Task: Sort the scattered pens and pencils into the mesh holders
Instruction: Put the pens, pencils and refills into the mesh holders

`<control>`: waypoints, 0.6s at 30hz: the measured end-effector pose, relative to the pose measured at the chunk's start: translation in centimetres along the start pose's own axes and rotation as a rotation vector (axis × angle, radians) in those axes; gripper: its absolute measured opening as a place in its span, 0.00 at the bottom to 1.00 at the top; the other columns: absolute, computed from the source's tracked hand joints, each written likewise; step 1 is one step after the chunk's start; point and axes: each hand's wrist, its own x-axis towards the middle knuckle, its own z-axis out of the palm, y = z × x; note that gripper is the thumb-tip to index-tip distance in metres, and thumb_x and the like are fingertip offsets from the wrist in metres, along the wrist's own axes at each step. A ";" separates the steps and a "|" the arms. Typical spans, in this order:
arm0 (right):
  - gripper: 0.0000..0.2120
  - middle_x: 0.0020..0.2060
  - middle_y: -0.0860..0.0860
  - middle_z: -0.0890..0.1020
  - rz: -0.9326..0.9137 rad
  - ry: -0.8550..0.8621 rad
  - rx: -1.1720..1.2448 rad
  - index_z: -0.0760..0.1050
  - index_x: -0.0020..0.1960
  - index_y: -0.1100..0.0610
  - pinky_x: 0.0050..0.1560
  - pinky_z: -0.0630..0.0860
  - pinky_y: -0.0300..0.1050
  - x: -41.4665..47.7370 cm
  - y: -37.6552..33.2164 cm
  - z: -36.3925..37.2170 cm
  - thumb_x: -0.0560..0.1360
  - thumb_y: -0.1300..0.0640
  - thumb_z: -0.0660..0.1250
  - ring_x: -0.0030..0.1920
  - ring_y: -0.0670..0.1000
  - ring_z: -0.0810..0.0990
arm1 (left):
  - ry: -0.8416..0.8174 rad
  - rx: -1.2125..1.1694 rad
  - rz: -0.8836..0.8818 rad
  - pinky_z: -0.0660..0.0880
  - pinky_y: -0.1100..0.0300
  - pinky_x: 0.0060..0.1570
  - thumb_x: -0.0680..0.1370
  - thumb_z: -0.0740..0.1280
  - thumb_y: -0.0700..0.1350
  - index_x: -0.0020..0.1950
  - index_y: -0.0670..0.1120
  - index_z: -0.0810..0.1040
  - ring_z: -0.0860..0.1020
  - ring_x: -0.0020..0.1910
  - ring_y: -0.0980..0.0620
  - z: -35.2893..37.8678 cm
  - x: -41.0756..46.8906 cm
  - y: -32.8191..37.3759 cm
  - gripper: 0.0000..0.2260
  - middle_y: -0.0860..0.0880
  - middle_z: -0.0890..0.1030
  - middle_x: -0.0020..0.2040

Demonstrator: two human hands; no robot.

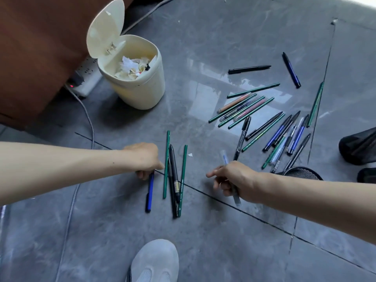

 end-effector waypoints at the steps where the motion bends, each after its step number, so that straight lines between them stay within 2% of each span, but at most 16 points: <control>1: 0.09 0.27 0.57 0.74 0.006 0.001 -0.014 0.76 0.48 0.63 0.25 0.60 0.40 0.1 0.3 -0.1 0.79 0.64 0.57 0.24 0.50 0.62 | 0.009 0.054 -0.016 0.67 0.66 0.28 0.75 0.64 0.56 0.24 0.44 0.75 0.75 0.17 0.58 0.0 0.0 -0.1 0.23 0.52 0.79 0.21; 3: 0.08 0.26 0.56 0.74 0.019 0.000 -0.021 0.76 0.47 0.63 0.22 0.60 0.39 0.3 0.7 -0.3 0.78 0.63 0.59 0.24 0.50 0.62 | 0.007 0.074 -0.043 0.67 0.65 0.29 0.75 0.66 0.57 0.24 0.44 0.75 0.75 0.18 0.58 0.5 0.1 -0.4 0.23 0.53 0.78 0.21; 7: 0.07 0.25 0.56 0.74 0.027 -0.011 0.014 0.76 0.50 0.64 0.21 0.59 0.38 0.5 1.0 -0.5 0.77 0.63 0.60 0.22 0.49 0.63 | -0.049 -0.148 -0.057 0.68 0.69 0.21 0.75 0.67 0.50 0.28 0.45 0.75 0.75 0.18 0.55 2.0 0.0 -0.8 0.17 0.52 0.78 0.21; 9: 0.09 0.24 0.55 0.73 0.021 -0.034 0.046 0.76 0.51 0.64 0.20 0.57 0.37 0.5 0.7 -0.7 0.78 0.61 0.61 0.20 0.47 0.61 | -0.012 -0.248 -0.038 0.69 0.67 0.24 0.75 0.65 0.49 0.28 0.43 0.75 0.74 0.19 0.52 2.1 -0.2 -0.2 0.16 0.49 0.79 0.24; 11: 0.12 0.23 0.53 0.72 0.008 -0.083 0.071 0.77 0.52 0.63 0.19 0.55 0.36 0.5 0.4 -0.7 0.78 0.54 0.62 0.20 0.46 0.60 | -0.032 -0.486 0.031 0.69 0.65 0.25 0.74 0.62 0.47 0.31 0.43 0.75 0.72 0.21 0.50 1.5 -0.7 0.9 0.13 0.46 0.79 0.26; 14: 0.22 0.26 0.52 0.74 -0.043 -0.170 0.088 0.78 0.53 0.59 0.20 0.58 0.35 0.5 0.0 -0.2 0.73 0.40 0.65 0.22 0.45 0.63 | -0.255 -0.922 0.200 0.66 0.66 0.22 0.76 0.60 0.43 0.37 0.41 0.74 0.71 0.19 0.53 0.2 -2.3 3.3 0.10 0.47 0.78 0.26; 16: 0.24 0.28 0.51 0.76 -0.072 -0.243 0.092 0.81 0.46 0.53 0.22 0.60 0.36 0.3 -0.3 0.4 0.67 0.33 0.65 0.23 0.45 0.65 | -0.370 -1.039 0.283 0.68 0.65 0.22 0.79 0.60 0.44 0.41 0.41 0.75 0.73 0.21 0.55 -0.3 -3.2 4.5 0.10 0.47 0.80 0.29; 18: 0.24 0.27 0.49 0.77 -0.100 -0.310 0.090 0.81 0.34 0.50 0.24 0.62 0.35 0.0 -0.5 0.9 0.64 0.30 0.63 0.24 0.46 0.66 | -0.415 -1.035 0.341 0.68 0.65 0.24 0.79 0.62 0.46 0.44 0.41 0.77 0.73 0.23 0.56 -0.3 -3.6 5.2 0.10 0.47 0.81 0.33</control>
